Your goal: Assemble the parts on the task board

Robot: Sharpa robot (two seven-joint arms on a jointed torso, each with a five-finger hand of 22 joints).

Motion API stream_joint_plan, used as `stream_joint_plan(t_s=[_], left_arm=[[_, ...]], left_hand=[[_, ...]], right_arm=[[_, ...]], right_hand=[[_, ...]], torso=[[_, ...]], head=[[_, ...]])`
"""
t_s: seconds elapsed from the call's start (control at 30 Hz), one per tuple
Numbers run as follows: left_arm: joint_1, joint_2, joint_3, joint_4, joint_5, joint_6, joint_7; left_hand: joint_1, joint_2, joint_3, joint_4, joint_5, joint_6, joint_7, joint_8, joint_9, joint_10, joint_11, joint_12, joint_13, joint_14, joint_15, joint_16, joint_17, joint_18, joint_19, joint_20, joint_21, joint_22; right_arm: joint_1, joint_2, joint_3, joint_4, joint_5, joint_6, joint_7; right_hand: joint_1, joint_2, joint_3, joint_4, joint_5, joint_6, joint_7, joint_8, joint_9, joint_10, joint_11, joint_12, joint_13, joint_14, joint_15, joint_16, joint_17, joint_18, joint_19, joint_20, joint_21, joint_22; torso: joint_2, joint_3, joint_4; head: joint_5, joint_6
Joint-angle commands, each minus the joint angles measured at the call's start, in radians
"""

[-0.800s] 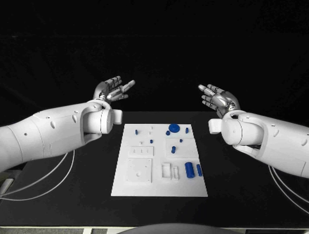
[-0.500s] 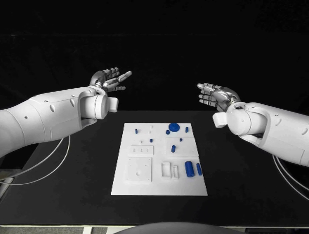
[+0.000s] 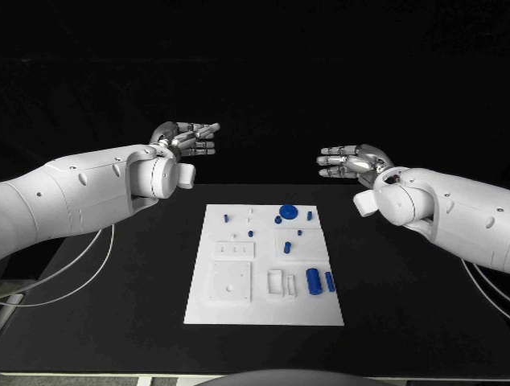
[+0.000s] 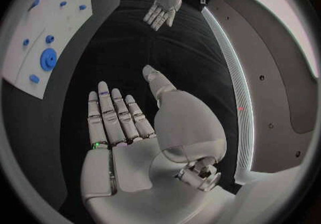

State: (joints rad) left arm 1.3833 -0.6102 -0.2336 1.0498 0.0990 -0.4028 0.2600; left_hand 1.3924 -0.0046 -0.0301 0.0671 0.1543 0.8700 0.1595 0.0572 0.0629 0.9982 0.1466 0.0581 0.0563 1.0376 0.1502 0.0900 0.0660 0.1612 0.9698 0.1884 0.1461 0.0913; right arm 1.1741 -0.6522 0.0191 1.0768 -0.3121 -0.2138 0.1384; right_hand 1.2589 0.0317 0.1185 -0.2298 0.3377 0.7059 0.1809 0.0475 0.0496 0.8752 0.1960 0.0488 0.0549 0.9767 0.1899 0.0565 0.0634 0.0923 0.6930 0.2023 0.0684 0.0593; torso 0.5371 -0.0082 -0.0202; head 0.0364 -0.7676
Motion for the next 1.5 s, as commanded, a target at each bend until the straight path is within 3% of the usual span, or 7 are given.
stream_joint_plan(t_s=[0.03, 0.27, 0.47, 0.63, 1.03, 1.2, 1.5], left_arm=[[0.002, -0.014, 0.0, 0.024, -0.01, 0.047, 0.008], [0.013, -0.065, 0.0, 0.102, -0.069, 0.048, 0.01], [0.032, -0.108, 0.0, 0.186, -0.097, 0.053, 0.012], [0.049, -0.143, 0.0, 0.265, -0.106, 0.06, 0.019], [0.075, -0.201, 0.0, 0.395, -0.112, 0.067, 0.033], [0.081, -0.21, 0.0, 0.418, -0.114, 0.071, 0.036], [0.089, -0.219, 0.0, 0.448, -0.119, 0.078, 0.039]], left_hand=[[0.018, 0.025, -0.004, -0.03, 0.032, 0.103, -0.006, 0.008, 0.006, 0.09, -0.015, 0.005, 0.002, 0.096, -0.025, 0.029, 0.009, -0.036, 0.061, -0.053, 0.038, 0.013], [0.069, 0.045, 0.013, -0.069, 0.049, 0.213, -0.037, 0.011, 0.014, 0.235, -0.06, 0.002, 0.003, 0.199, -0.078, 0.069, 0.017, -0.077, 0.123, -0.123, 0.101, 0.044], [0.079, 0.048, 0.013, -0.105, 0.05, 0.24, -0.044, 0.006, 0.008, 0.288, -0.079, 0.0, 0.003, 0.228, -0.1, 0.114, 0.028, -0.106, 0.113, -0.161, 0.181, 0.101], [0.064, 0.058, 0.008, -0.13, 0.053, 0.234, -0.043, 0.006, 0.008, 0.273, -0.075, 0.002, 0.003, 0.211, -0.098, 0.135, 0.027, -0.107, 0.05, -0.16, 0.255, 0.165], [0.043, 0.056, 0.008, -0.14, 0.052, 0.206, -0.033, 0.005, 0.006, 0.227, -0.058, 0.0, 0.003, 0.186, -0.083, 0.108, 0.01, -0.099, 0.011, -0.143, 0.263, 0.177], [0.036, 0.055, 0.011, -0.144, 0.051, 0.198, -0.03, 0.005, 0.007, 0.21, -0.051, 0.0, 0.003, 0.181, -0.076, 0.081, 0.005, -0.094, 0.004, -0.133, 0.251, 0.168], [0.02, 0.054, 0.017, -0.152, 0.051, 0.193, -0.03, 0.005, 0.006, 0.214, -0.052, 0.0, 0.003, 0.192, -0.072, 0.04, 0.007, -0.091, 0.016, -0.128, 0.226, 0.145]], right_arm=[[0.001, 0.008, 0.001, -0.009, -0.287, -0.024, 0.023], [0.003, 0.025, 0.001, -0.014, -0.554, -0.035, 0.031], [0.013, 0.041, 0.001, -0.011, -0.769, -0.029, 0.023], [0.026, 0.05, 0.002, -0.002, -0.931, -0.024, 0.0], [0.041, 0.066, 0.002, 0.018, -1.175, -0.023, -0.054], [0.043, 0.076, 0.002, 0.028, -1.251, -0.019, -0.074], [0.043, 0.097, 0.002, 0.032, -1.362, 0.015, -0.111]], right_hand=[[0.007, -0.001, 0.037, -0.035, 0.037, 0.132, -0.002, 0.009, 0.006, 0.119, -0.026, 0.008, 0.004, 0.107, -0.039, 0.008, 0.006, 0.003, 0.163, -0.03, 0.029, 0.01], [-0.023, -0.043, 0.168, -0.058, 0.069, 0.345, -0.031, 0.022, 0.017, 0.248, -0.083, 0.01, 0.004, 0.41, -0.154, 0.044, 0.054, 0.023, 0.434, -0.132, 0.121, 0.028], [-0.001, -0.072, 0.176, -0.057, 0.074, 0.388, -0.045, 0.016, 0.016, 0.298, -0.105, 0.009, 0.003, 0.537, -0.193, 0.106, 0.124, 0.042, 0.572, -0.183, 0.198, 0.062], [0.013, -0.085, 0.165, -0.056, 0.07, 0.399, -0.052, 0.015, 0.015, 0.304, -0.113, 0.009, 0.003, 0.534, -0.209, 0.382, 0.279, 0.054, 0.644, -0.222, 0.323, 0.143], [0.0, -0.113, 0.241, -0.055, 0.042, 0.399, -0.058, 0.014, 0.015, 0.276, -0.108, 0.008, 0.003, 0.5, -0.204, 0.673, 0.438, 0.107, 0.589, -0.205, 0.544, 0.354], [0.001, -0.122, 0.236, -0.054, 0.035, 0.391, -0.06, 0.014, 0.014, 0.262, -0.105, 0.008, 0.003, 0.492, -0.2, 0.71, 0.446, 0.117, 0.594, -0.197, 0.551, 0.375], [0.019, -0.13, 0.195, -0.054, 0.02, 0.376, -0.064, 0.014, 0.014, 0.223, -0.098, 0.009, 0.003, 0.483, -0.194, 0.752, 0.445, 0.135, 0.611, -0.178, 0.533, 0.386]], torso=[[0.004, 0.0001, 0.0016], [0.029, -0.0031, 0.0014], [0.055, -0.01, 0.0056], [0.08, -0.015, 0.0159], [0.129, -0.0186, 0.0354], [0.146, -0.0169, 0.0426], [0.167, -0.0125, 0.0546]], head=[[0.005, 0.007], [0.003, 0.026], [0.0, 0.049], [-0.003, 0.071], [0.002, 0.113], [0.005, 0.156], [-0.005, 0.161]])
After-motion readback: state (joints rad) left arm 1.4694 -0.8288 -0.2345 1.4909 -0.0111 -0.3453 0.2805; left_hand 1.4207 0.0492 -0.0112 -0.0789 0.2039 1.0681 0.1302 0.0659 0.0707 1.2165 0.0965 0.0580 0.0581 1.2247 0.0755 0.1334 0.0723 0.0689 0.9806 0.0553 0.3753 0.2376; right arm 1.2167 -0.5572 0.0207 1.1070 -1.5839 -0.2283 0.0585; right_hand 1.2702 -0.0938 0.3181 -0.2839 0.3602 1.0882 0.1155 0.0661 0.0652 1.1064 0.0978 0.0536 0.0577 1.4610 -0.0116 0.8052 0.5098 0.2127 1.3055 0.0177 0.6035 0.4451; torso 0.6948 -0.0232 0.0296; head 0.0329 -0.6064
